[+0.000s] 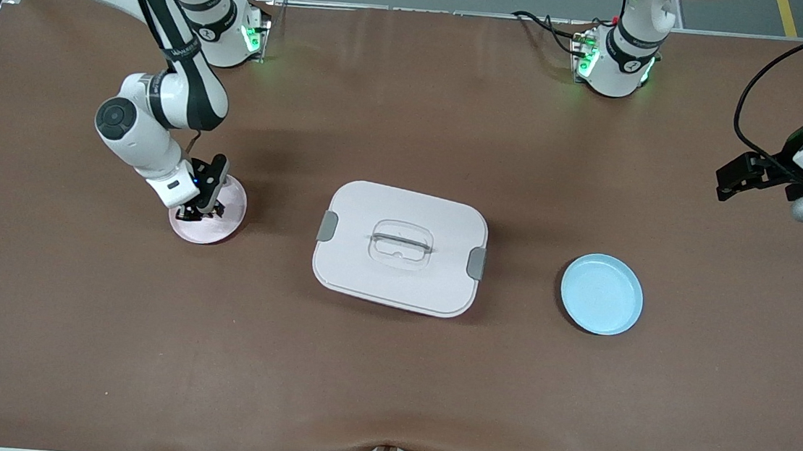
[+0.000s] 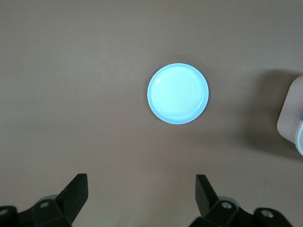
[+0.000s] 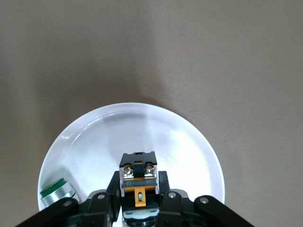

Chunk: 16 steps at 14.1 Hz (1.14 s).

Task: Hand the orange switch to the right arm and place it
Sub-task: 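Lower the switch onto the white plate and open the right gripper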

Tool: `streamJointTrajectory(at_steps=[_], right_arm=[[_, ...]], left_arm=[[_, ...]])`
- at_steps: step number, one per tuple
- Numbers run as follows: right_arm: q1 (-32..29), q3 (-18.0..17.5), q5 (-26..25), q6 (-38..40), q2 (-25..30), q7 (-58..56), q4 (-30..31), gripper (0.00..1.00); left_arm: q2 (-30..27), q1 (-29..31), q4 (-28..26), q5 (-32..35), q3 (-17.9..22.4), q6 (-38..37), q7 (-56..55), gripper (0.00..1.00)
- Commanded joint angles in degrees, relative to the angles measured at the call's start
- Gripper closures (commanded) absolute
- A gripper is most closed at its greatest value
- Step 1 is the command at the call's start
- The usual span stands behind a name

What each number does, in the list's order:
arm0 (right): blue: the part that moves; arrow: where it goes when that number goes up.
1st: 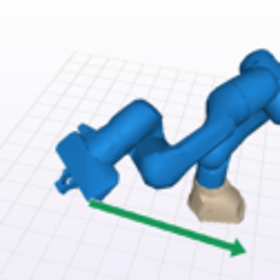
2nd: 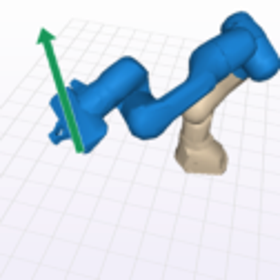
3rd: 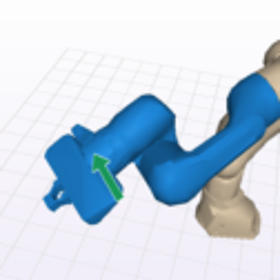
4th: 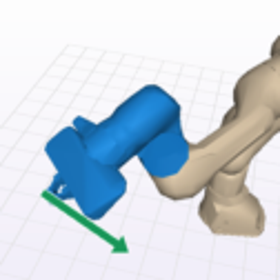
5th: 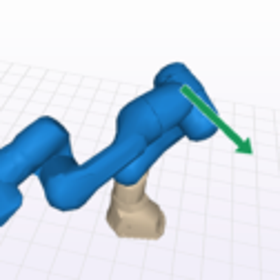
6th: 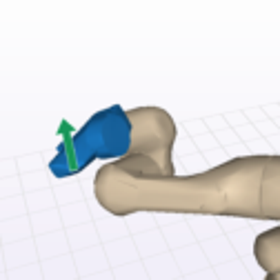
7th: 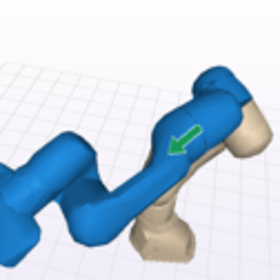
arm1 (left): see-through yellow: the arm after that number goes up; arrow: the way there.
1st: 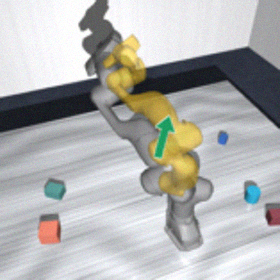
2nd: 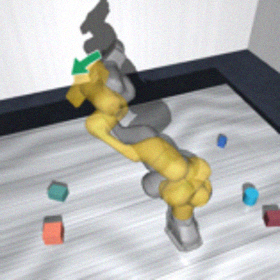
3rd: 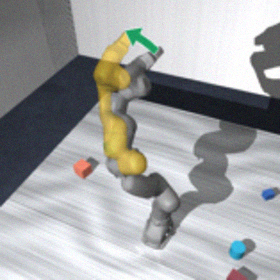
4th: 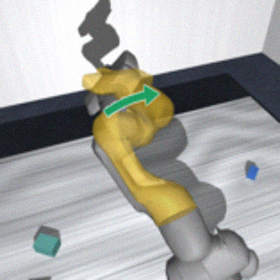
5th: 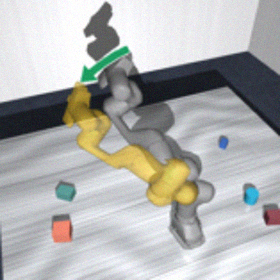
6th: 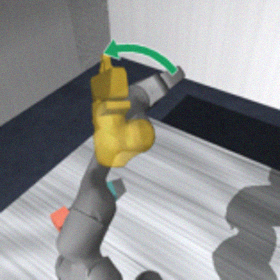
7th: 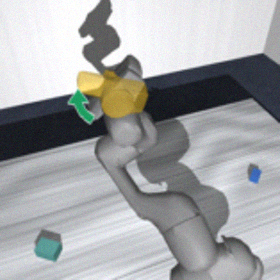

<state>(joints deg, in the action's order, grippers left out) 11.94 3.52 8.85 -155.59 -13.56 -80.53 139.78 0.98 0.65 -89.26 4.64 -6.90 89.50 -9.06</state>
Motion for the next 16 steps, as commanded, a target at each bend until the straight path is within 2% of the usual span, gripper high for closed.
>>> streamJointTrajectory(at_steps=[1, 14, 15, 16], right_arm=[[-1.2, -0.8, -0.9, -0.8, -0.3, -0.7, 0.4, 1.0], [-1.8, -0.8, -0.8, -0.9, -2.6, -0.7, 0.1, 1.0], [-1.9, -0.8, -0.8, -0.8, -2.5, -0.5, 0.0, 0.26], [-1.8, -0.8, -0.8, -0.7, -2.5, -0.5, -0.2, 0.0]], left_arm=[[-1.6, -0.4, -1.7, 0.0, 0.2, 0.8, 0.9, 0.0], [-3.6, 1.3, -3.0, -0.2, 0.6, 1.6, 0.8, 0.0], [-3.6, 1.3, -3.1, -0.2, 0.6, 1.8, 0.8, 0.0], [-3.5, 1.2, -3.1, -0.5, 0.6, 2.2, 0.4, 0.0]])
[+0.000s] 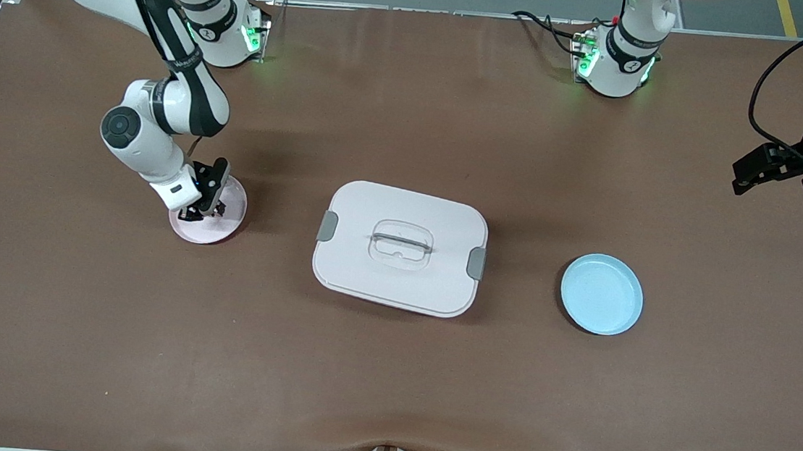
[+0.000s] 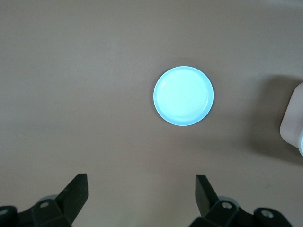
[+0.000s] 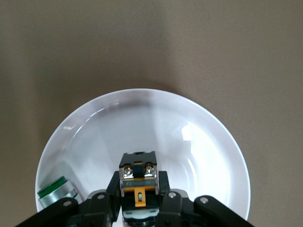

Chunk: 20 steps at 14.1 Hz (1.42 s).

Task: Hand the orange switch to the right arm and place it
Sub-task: 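Lower the switch onto the white plate and open the right gripper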

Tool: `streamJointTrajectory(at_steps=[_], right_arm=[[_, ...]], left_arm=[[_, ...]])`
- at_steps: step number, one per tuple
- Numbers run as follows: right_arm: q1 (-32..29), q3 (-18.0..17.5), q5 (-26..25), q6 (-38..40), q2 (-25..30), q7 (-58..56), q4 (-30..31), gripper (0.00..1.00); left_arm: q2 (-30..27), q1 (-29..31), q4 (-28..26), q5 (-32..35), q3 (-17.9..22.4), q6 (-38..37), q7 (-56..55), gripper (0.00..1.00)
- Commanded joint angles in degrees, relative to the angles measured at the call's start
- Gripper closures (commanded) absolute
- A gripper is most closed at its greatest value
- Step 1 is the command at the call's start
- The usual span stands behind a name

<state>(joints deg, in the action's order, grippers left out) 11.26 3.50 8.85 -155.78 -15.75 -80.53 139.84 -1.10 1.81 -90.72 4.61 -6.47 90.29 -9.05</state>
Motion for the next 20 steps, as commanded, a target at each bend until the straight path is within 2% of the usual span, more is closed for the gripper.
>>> streamJointTrajectory(at_steps=[1, 7, 12, 17, 20], right_arm=[[-1.2, -0.8, -0.8, -0.5, -0.3, -0.5, -0.4, 0.0], [-1.3, -0.8, -0.2, 2.9, 0.7, 1.7, -1.9, 0.0], [-1.4, -0.8, -0.2, 22.9, 3.1, 17.7, -9.9, 0.0], [-1.5, -0.8, -0.4, 31.7, 6.3, 33.9, -15.7, 0.0], [-1.6, -0.6, -0.9, 41.7, 6.9, 42.4, -22.6, 0.0]], left_arm=[[-1.5, 0.0, -1.7, -0.5, 0.1, 1.4, 0.3, 0.0], [-1.5, 0.4, -2.1, -0.5, 0.1, 1.5, 0.8, 0.0], [-1.0, 0.4, -1.9, -0.5, 0.1, 1.6, 2.5, 0.0], [-1.5, 0.6, -2.0, -0.5, 0.1, 1.4, 5.9, 0.0], [-1.5, 0.5, -2.0, -0.5, 0.1, 1.3, 5.9, 0.0]])
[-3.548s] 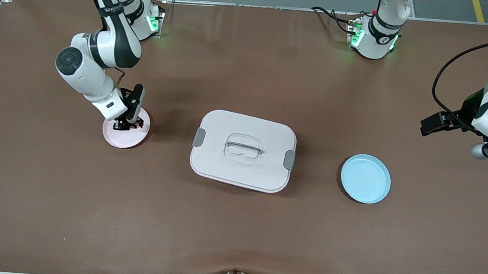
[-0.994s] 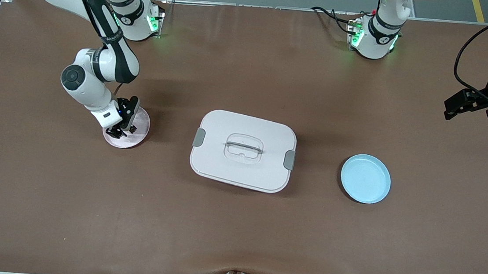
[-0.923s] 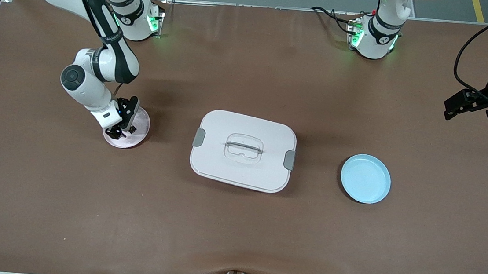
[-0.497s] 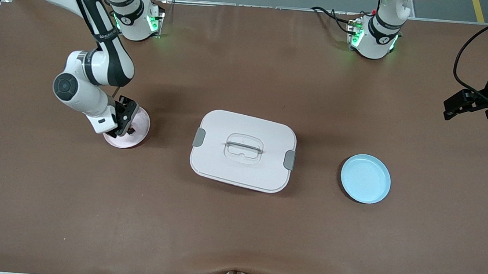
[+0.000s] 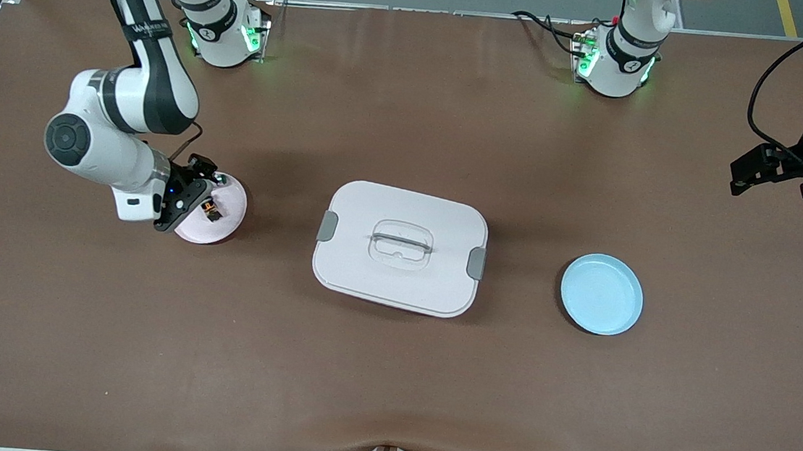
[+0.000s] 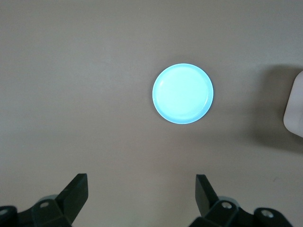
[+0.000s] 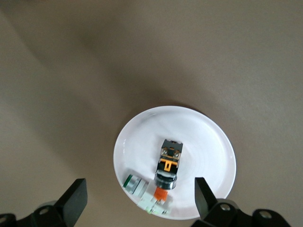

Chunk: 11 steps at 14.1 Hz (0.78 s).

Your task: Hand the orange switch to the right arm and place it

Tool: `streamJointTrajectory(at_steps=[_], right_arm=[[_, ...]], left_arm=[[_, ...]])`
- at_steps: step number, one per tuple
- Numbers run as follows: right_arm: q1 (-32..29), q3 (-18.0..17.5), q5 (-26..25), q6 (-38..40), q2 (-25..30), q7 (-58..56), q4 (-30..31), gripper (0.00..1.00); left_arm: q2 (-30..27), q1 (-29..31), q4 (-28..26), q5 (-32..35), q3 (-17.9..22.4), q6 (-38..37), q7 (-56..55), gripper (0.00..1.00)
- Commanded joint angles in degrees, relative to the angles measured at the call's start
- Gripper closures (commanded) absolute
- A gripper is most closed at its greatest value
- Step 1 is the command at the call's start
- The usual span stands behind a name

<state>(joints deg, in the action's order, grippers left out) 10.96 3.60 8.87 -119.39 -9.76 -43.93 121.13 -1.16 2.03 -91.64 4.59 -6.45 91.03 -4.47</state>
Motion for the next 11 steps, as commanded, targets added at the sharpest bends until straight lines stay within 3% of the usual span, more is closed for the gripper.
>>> streamJointTrajectory(at_steps=[1, 3, 8, 11], right_arm=[[-1.3, -0.7, -1.1, 8.1, 1.3, 8.8, -5.8, 0.0], [-1.4, -0.7, -4.1, 11.8, 2.6, 11.9, -9.1, 0.0], [-2.6, -0.8, -4.8, 28.4, 2.4, 25.6, -24.4, 0.0], [-2.7, -0.7, -6.9, 34.0, 2.6, 30.7, -29.9, 0.0]], left_arm=[[-1.6, 0.3, -1.0, -0.5, 0.1, 0.5, 1.4, 0.0], [-1.7, 0.3, -1.0, -0.5, 0.1, 0.3, 1.6, 0.0], [-2.0, 0.3, -1.0, -0.5, 0.1, -0.2, 1.7, 0.0], [-2.1, 0.3, -1.1, -0.5, 0.1, -0.4, 1.7, 0.0]])
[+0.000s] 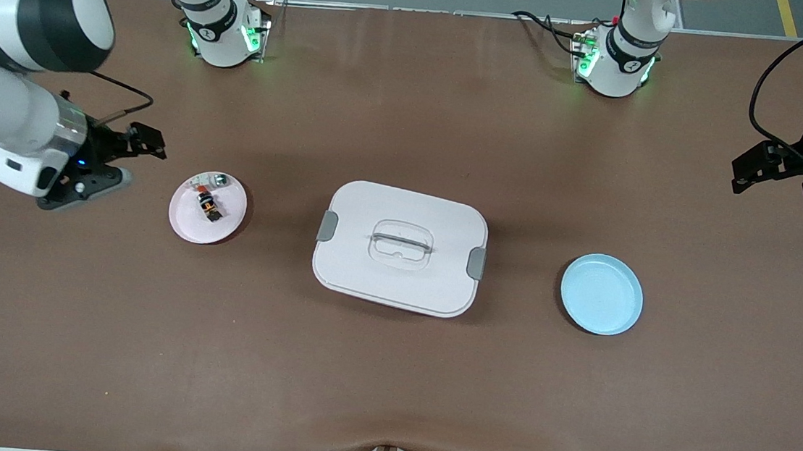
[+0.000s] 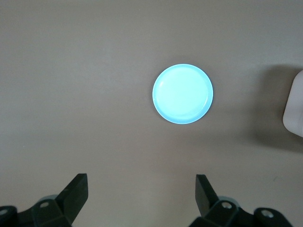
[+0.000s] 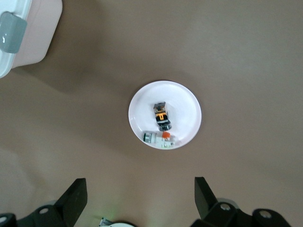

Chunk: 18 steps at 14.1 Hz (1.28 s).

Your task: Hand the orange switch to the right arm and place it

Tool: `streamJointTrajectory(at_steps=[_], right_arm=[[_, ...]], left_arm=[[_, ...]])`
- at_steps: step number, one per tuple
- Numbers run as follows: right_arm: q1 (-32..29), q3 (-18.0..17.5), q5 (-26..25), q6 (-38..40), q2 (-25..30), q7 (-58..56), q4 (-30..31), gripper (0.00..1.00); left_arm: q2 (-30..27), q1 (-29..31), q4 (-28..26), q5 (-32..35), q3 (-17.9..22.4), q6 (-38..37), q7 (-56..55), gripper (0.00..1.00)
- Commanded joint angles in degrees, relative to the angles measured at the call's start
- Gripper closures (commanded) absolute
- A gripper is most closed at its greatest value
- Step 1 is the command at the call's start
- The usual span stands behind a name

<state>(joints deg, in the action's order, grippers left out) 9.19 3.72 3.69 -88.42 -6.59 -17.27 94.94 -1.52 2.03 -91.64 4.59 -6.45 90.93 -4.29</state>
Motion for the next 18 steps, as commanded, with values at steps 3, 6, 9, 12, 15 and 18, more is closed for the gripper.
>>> streamJointTrajectory(at_steps=[3, 6, 9, 12, 15, 18], right_arm=[[-2.8, -0.9, -1.8, 7.8, -0.7, 7.8, -9.4, 0.0], [-3.3, -0.9, -1.0, 8.2, -0.7, 12.1, -11.6, 0.0], [-3.4, -0.9, -1.1, 13.0, -0.9, 18.4, -18.2, 0.0], [-5.0, -0.9, -1.7, 16.4, -1.3, 18.9, -23.7, 0.0], [-6.0, -0.8, -1.7, 15.7, -1.2, 18.5, -24.1, 0.0], [-5.7, -1.2, -1.7, 12.4, -0.9, 18.6, -24.1, 0.0]], left_arm=[[-2.1, 0.3, -1.2, -0.5, 0.1, -0.4, 1.5, 0.0], [-2.1, 0.2, -1.1, -0.5, -0.2, -1.0, 1.5, 0.0], [-2.1, 0.1, -1.0, -2.5, -0.3, -1.3, 1.5, 0.0], [-2.4, -0.1, -1.0, -3.0, -0.3, -1.6, 1.5, 0.0], [-2.5, -0.3, -0.9, -3.0, -0.7, -1.6, 1.5, 0.0], [-2.5, -0.3, -0.9, -3.0, -1.1, -1.7, 1.5, 0.0]])
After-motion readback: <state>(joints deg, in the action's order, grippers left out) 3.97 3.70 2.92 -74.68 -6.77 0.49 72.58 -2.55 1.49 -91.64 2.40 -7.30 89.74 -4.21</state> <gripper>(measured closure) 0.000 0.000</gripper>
